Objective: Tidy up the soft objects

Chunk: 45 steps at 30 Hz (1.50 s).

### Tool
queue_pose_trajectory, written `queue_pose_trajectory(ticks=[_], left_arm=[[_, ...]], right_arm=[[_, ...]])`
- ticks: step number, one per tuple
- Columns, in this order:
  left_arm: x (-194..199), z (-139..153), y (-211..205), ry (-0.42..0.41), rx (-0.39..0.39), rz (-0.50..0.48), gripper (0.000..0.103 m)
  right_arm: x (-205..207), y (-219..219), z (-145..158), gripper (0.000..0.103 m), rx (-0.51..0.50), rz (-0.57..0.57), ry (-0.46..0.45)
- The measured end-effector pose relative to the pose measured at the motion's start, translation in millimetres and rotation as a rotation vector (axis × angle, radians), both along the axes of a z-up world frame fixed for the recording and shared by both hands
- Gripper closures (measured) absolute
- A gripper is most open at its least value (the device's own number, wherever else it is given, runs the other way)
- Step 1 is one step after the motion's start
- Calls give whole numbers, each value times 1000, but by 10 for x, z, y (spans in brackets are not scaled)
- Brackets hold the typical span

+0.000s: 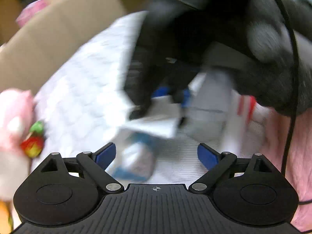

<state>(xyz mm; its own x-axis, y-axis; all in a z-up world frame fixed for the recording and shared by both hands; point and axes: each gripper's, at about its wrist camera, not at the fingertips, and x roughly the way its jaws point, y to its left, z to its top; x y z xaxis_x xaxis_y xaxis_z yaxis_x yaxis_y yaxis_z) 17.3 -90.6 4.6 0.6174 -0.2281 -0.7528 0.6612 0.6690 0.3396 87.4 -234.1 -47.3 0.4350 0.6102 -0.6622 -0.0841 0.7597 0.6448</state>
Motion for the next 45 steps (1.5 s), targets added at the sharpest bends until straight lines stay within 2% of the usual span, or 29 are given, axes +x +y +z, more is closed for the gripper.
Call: queue_pose_trajectory(ticks=[3,5,9,11,14,17,20,22,25,34,37,41,43,44,45], left_arm=[[153,49,176,-19,-40,131,6],[300,-30,255,36,-76,193,6],[508,-195,299,187,-156,207,6],[461,-211,297,199,-153,190,6],[247,-304,289,198,-145,166,6],[183,-363,278,204,-145,158,6],[91,-350,256,215,-157,162,6],[99,-351,282,221,-167,176,6],[100,-329,313,229,-178,190,6],[117,-265,383,261,-253,202,6],[91,-231,403,264,-272,197,5],[69,-239,386,264,-265,202,5],[82,-254,393,270,-263,209,5],[91,-263,395,273,-264,213,5],[98,-269,395,278,-267,217,5]], right_arm=[[-32,38,24,85,-27,3,-22],[-59,49,34,85,-43,8,-37],[-80,15,51,85,-49,-13,-47],[-82,-17,66,79,-44,-28,-52],[-87,-19,101,79,-25,-32,-68],[-136,81,209,79,22,29,-122],[-183,246,239,79,-8,104,-147],[-189,318,190,78,-70,120,-136],[-155,259,132,78,-95,80,-100],[-71,-163,1,78,-41,-113,9],[-42,-182,-41,80,-82,-141,22],[-36,-176,-58,82,-89,-143,33],[-43,-163,-47,77,-70,-122,27],[-43,-128,-37,59,-62,-96,22],[-43,-94,-27,50,-54,-71,16]])
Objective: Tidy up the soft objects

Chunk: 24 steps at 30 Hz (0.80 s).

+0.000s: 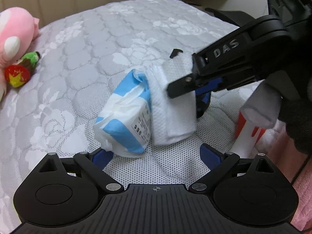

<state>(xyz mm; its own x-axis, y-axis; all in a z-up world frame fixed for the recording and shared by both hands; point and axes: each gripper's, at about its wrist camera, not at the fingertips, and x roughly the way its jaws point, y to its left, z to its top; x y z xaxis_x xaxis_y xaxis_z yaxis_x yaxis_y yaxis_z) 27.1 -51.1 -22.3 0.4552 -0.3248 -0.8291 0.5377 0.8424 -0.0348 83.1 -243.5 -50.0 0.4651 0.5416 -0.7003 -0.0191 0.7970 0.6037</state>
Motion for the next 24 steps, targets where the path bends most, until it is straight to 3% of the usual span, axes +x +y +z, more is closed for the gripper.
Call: queue_pose_trajectory(ticks=[1,3,7,8,15,19,21,24], left_arm=[[16,-5,7,4,-4,1,5],[53,-12,27,8,-11,0,5],[53,-16,10,4,-3,0,5],[53,-16,5,5,-6,-1,5],[37,4,-24,-1,-18,-13,4],[30,2,-36,-2,-19,-23,3],[35,8,-37,-1,-26,-25,3],[42,11,-30,1,-33,-26,3]], right_arm=[[-5,54,14,43,-4,28,-12],[-34,204,46,45,-63,77,-50],[-86,337,72,78,-204,75,-98],[-79,292,70,81,-206,45,-92],[13,-40,109,85,-96,-105,-41],[-45,-20,397,85,126,-47,-110],[-23,86,493,83,181,2,-135],[58,361,472,83,79,74,-152]])
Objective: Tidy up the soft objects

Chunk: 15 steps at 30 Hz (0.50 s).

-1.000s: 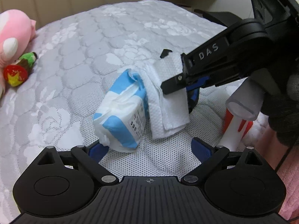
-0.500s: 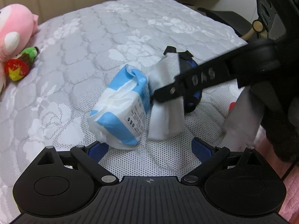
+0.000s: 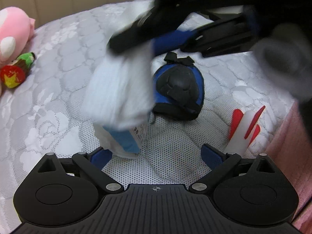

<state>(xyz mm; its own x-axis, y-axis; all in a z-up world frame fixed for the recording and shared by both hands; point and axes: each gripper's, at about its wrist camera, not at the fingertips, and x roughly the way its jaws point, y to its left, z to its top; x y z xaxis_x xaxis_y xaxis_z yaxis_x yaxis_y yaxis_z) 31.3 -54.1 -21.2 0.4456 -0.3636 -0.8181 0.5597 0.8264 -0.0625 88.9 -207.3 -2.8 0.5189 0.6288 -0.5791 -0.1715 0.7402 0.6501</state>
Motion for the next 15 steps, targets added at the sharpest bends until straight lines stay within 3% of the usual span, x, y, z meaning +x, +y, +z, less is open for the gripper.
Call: queue_pose_trajectory(ticks=[4,11,13,15], left_arm=[[-3,-9,5,2,4,-3,3],[-24,84,18,-24,-67,-26,3],[-75,129,5,-29,-109,-71,3],[-162,158,-51,-29,-133,-152,3]], right_arm=[[18,250,-139,82,-223,46,-23],[-56,83,-79,80,-456,2,-62],[-88,-55,-87,80,-469,-21,-50],[-113,-250,-75,80,-407,-67,-25]])
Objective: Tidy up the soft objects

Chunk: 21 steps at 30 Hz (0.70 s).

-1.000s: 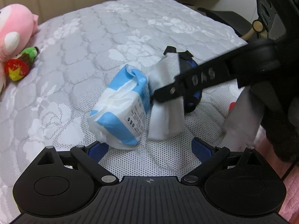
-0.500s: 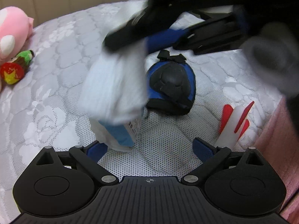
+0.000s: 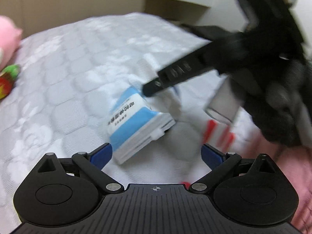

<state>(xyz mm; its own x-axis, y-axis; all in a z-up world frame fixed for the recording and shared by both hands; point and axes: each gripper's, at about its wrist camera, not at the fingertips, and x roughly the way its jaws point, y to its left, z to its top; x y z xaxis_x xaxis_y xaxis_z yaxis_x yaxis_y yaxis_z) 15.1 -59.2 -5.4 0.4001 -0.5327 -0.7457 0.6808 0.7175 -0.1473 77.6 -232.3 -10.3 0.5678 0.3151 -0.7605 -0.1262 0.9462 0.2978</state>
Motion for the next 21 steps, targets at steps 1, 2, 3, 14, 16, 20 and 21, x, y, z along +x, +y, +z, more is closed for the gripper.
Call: queue_pose_trajectory(ticks=[1,2,3,14,16,20,21], left_arm=[[-58,-1,-48,1,2,-54,3],[-118,-10,-99,2,9,-107,3],[-178,-18,-150,4,16,-160,3],[106,-63,-248,84,41,148,2],[242,-142,-267,103,51,228,2],[337,-268,-424,58,103,277,2],[325,-282,-487,14,136,265,2]], right_arm=[[-11,-102,5,80,37,-26,6],[-27,-199,15,80,74,-50,10],[-47,-292,25,80,115,-77,8],[-54,-839,-3,78,368,-235,-21],[-60,-837,1,70,318,-251,-21],[-27,-868,-80,57,238,-303,29],[-10,-879,-117,57,227,-316,51]])
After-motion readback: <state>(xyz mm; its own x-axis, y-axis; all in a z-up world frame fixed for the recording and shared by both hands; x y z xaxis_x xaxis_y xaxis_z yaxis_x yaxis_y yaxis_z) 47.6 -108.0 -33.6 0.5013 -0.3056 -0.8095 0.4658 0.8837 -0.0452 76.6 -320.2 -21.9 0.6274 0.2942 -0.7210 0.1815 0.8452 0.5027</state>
